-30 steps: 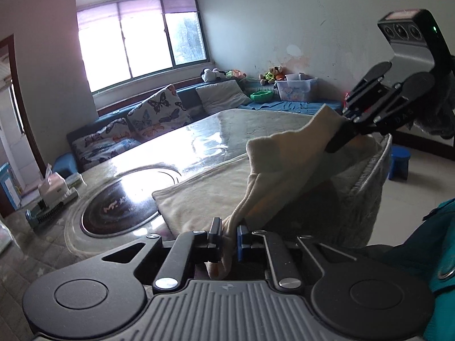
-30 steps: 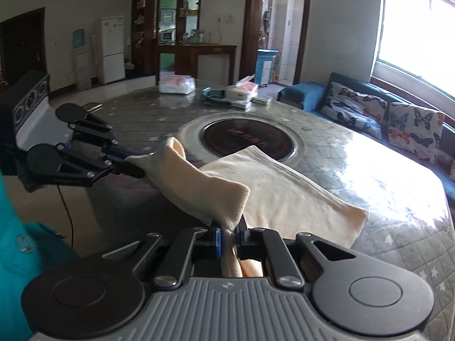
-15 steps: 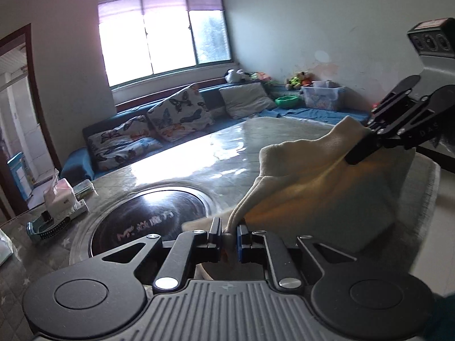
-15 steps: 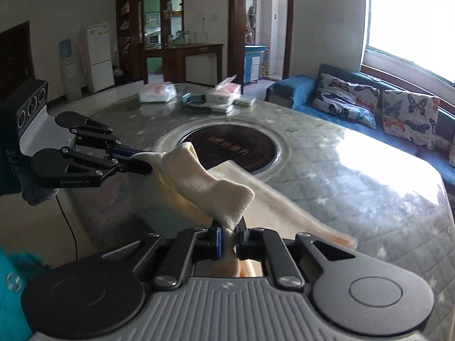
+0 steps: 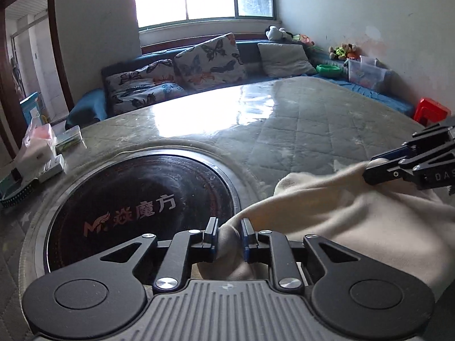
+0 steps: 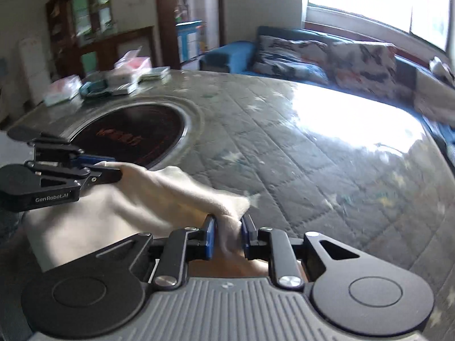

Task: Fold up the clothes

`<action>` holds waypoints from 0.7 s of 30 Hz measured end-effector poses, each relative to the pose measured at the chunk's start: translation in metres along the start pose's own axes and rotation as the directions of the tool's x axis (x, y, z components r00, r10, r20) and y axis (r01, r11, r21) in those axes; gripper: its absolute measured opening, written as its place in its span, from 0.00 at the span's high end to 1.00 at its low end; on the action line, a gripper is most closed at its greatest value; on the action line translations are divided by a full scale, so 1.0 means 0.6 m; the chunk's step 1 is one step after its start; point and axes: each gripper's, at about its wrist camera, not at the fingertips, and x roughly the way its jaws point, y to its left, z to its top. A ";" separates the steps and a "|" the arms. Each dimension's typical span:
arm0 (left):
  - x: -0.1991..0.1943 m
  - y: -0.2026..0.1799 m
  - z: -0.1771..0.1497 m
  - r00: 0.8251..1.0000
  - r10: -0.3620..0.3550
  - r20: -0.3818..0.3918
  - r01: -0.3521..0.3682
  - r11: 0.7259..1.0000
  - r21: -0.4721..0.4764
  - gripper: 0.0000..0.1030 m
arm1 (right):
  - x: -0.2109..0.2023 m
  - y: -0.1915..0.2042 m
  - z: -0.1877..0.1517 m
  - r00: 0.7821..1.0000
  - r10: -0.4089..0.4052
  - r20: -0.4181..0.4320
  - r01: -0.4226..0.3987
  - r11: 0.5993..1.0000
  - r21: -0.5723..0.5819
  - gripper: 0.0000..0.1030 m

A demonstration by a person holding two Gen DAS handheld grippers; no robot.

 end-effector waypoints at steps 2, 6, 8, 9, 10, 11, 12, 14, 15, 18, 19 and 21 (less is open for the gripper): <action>-0.012 0.001 0.004 1.000 0.014 0.017 -0.014 1.000 -0.006 0.80 | -0.014 -0.018 -0.006 0.999 -0.037 0.036 0.034 0.998 0.058 0.75; -0.046 -0.008 0.014 0.998 0.018 0.066 -0.017 1.000 -0.025 0.80 | -0.045 -0.012 -0.003 0.995 -0.039 0.094 0.032 0.996 0.079 0.75; -0.061 -0.015 0.017 0.996 -0.023 0.083 0.026 0.999 -0.039 0.80 | -0.039 -0.001 0.001 0.997 0.014 0.081 -0.020 0.996 0.082 0.75; -0.061 -0.021 0.020 0.996 -0.044 0.079 0.047 0.998 -0.039 0.80 | -0.032 0.005 0.003 0.997 0.037 0.068 -0.042 0.996 0.079 0.75; -0.062 -0.027 0.023 0.995 -0.064 0.074 0.067 0.997 -0.039 0.80 | -0.022 0.012 0.005 0.998 0.047 0.051 -0.051 0.996 0.071 0.76; -0.062 -0.033 0.025 0.994 -0.085 0.070 0.088 0.995 -0.039 0.81 | -0.009 0.019 0.007 0.998 0.044 0.036 -0.046 0.997 0.061 0.76; -0.063 -0.039 0.028 0.992 -0.106 0.065 0.108 0.993 -0.040 0.82 | 0.003 0.023 0.010 0.999 0.039 0.022 -0.040 0.998 0.058 0.76; -0.050 -0.040 0.036 0.990 -0.136 0.043 0.138 0.988 -0.062 0.82 | 0.022 0.028 0.013 1.000 0.031 -0.003 -0.031 0.998 0.063 0.76; -0.043 -0.041 0.040 0.988 -0.151 0.032 0.153 0.985 -0.074 0.82 | 0.028 0.029 0.016 1.000 0.029 -0.009 -0.028 0.997 0.068 0.76; -0.020 -0.048 0.052 0.984 -0.176 0.009 0.176 0.981 -0.085 0.82 | 0.042 0.031 0.022 0.999 0.025 -0.024 -0.023 0.996 0.086 0.76; -0.010 -0.047 0.054 0.984 -0.179 -0.005 0.178 0.980 -0.093 0.82 | 0.038 0.026 0.024 1.000 0.025 -0.016 -0.024 0.995 0.095 0.76; 0.009 -0.044 0.056 0.984 -0.177 -0.029 0.173 0.979 -0.111 0.82 | 0.021 0.015 0.025 1.000 0.021 0.005 -0.021 0.994 0.108 0.76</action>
